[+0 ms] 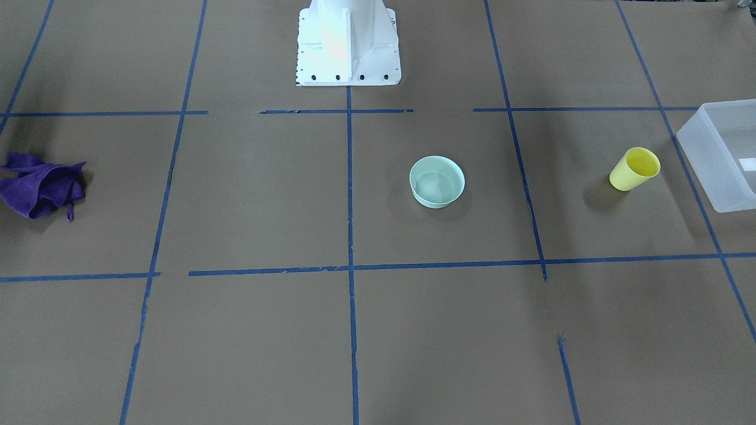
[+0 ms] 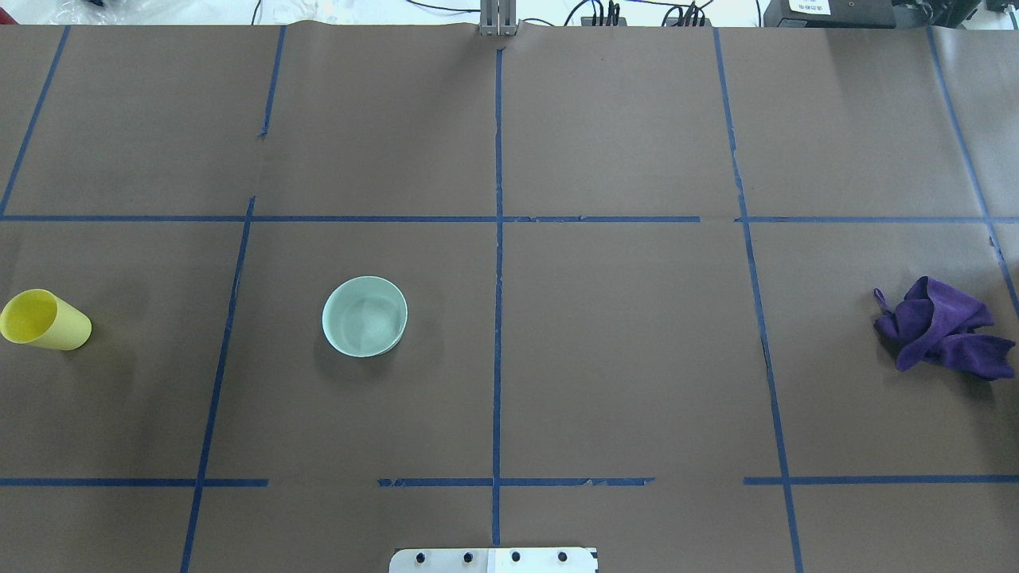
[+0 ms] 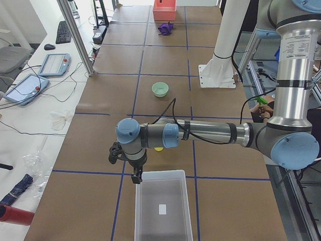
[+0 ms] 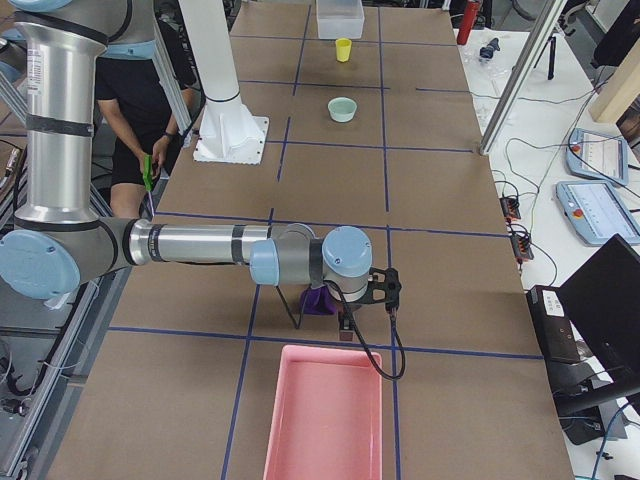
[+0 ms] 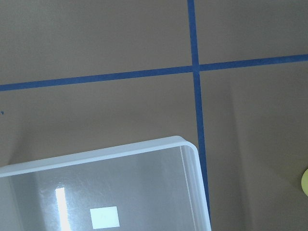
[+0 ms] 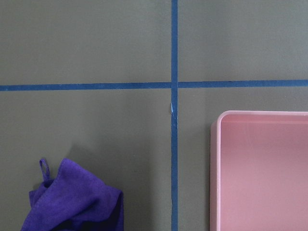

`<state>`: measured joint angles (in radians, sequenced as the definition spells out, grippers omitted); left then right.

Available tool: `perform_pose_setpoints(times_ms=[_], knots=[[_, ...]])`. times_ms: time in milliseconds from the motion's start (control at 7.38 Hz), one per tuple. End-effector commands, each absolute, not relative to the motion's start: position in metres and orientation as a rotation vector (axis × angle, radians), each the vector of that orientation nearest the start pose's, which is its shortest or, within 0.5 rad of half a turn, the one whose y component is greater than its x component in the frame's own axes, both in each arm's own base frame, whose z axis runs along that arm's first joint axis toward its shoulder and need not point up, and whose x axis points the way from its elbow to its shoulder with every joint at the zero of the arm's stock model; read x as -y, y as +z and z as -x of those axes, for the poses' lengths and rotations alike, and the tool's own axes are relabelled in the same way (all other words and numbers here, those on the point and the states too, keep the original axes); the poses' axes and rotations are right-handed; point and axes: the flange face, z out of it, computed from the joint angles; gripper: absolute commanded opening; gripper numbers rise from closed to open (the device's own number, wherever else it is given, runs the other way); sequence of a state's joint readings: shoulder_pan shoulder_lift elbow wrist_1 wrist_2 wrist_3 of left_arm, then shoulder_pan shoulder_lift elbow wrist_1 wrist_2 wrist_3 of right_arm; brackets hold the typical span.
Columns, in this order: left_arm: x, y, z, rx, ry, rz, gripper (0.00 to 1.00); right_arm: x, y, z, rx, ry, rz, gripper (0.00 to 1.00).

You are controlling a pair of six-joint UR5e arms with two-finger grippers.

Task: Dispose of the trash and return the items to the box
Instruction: 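Move the left gripper toward the yellow cup at the table edge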

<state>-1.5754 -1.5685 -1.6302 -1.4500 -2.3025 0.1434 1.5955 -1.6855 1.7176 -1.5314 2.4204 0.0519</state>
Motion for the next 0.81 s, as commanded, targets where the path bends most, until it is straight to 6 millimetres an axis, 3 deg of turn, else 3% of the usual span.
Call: perform_pose_setpoints(times_ms=[0, 406, 677], knots=[[0.491, 0.633, 0.081, -0.738, 0.101, -0.036, 1.00, 0.453, 0.632, -0.070, 0.850, 0.041, -0.056, 1.00], [0.532, 0.579, 0.079, -0.715, 0.190, -0.281, 1.00, 0.454, 0.624, -0.070, 0.861, 0.035, -0.074, 1.00], [0.542, 0.554, 0.057, -0.717, 0.248, -0.369, 1.00, 0.454, 0.603, -0.070, 0.861, 0.022, -0.111, 1.00]])
